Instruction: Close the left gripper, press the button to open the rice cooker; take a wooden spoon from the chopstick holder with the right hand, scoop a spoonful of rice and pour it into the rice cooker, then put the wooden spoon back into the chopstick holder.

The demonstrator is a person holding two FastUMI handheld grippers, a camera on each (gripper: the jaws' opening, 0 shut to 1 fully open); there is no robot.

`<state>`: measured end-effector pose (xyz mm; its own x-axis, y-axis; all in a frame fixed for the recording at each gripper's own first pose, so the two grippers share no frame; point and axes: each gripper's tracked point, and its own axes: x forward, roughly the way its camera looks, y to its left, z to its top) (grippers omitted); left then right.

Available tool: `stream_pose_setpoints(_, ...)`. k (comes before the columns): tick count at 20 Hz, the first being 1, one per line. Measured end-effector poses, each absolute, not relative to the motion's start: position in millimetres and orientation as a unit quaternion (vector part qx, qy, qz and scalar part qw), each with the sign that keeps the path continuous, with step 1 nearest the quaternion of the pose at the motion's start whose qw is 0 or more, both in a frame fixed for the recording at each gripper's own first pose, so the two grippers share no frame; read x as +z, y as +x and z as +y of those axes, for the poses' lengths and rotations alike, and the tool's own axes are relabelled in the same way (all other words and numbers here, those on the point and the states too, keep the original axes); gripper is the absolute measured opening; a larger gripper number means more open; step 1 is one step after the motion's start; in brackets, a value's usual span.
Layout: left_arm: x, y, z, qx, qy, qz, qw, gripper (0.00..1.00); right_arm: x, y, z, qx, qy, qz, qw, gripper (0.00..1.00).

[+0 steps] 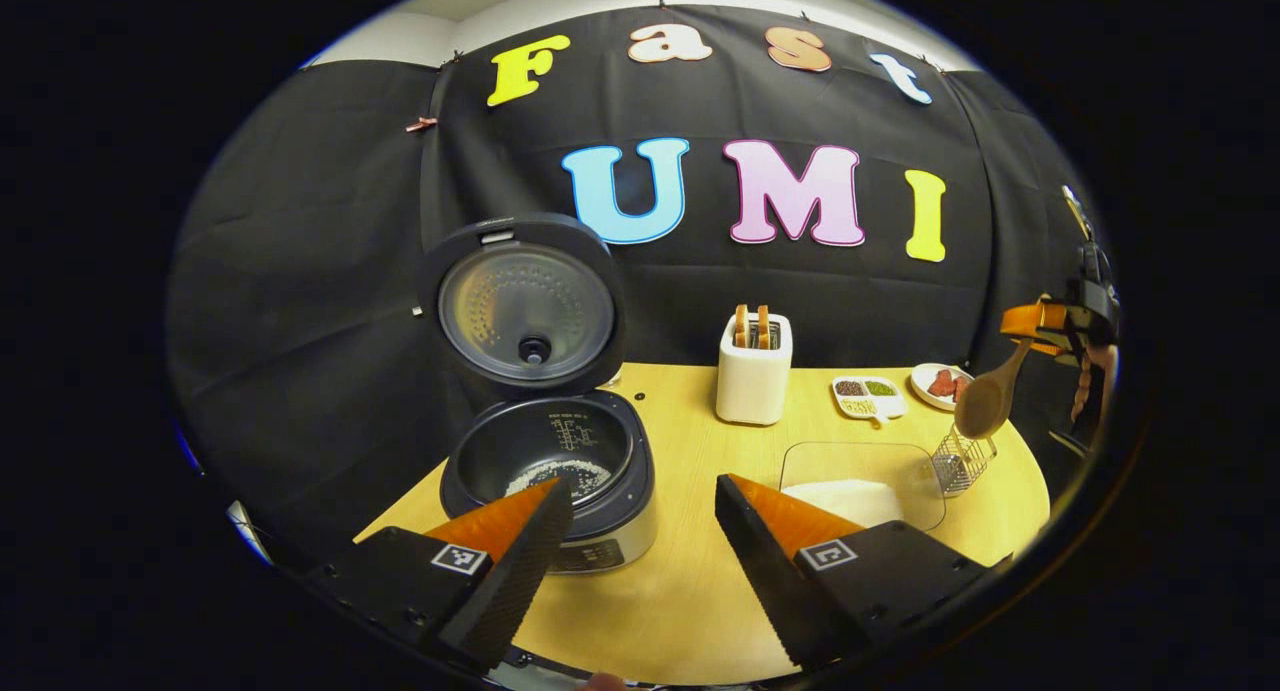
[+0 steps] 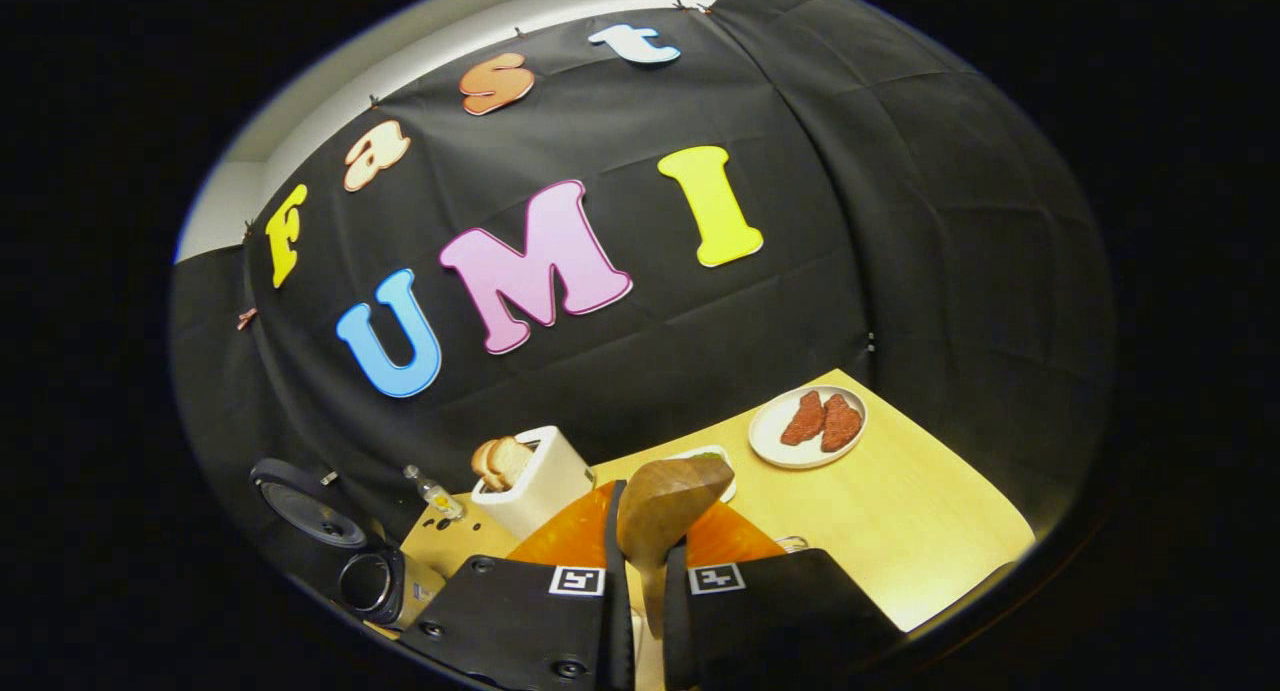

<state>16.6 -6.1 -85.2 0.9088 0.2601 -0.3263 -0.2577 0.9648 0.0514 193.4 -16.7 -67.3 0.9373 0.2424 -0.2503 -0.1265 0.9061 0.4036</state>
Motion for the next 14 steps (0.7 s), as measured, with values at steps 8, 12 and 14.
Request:
stream_pose_setpoints(8,-75,15,23,0.087,-0.039,0.137,0.986,0.98,-81,165,61,0.142,0.189,0.160,0.958,0.16)
stream_pose_setpoints(12,-84,15,37,0.087,-0.029,0.146,0.985,0.98,-117,157,79,0.151,0.147,0.175,0.962,0.16)
stream_pose_setpoints(14,-92,14,44,0.089,-0.021,0.157,0.983,0.98,-138,156,86,0.153,0.144,0.186,0.960,0.16)
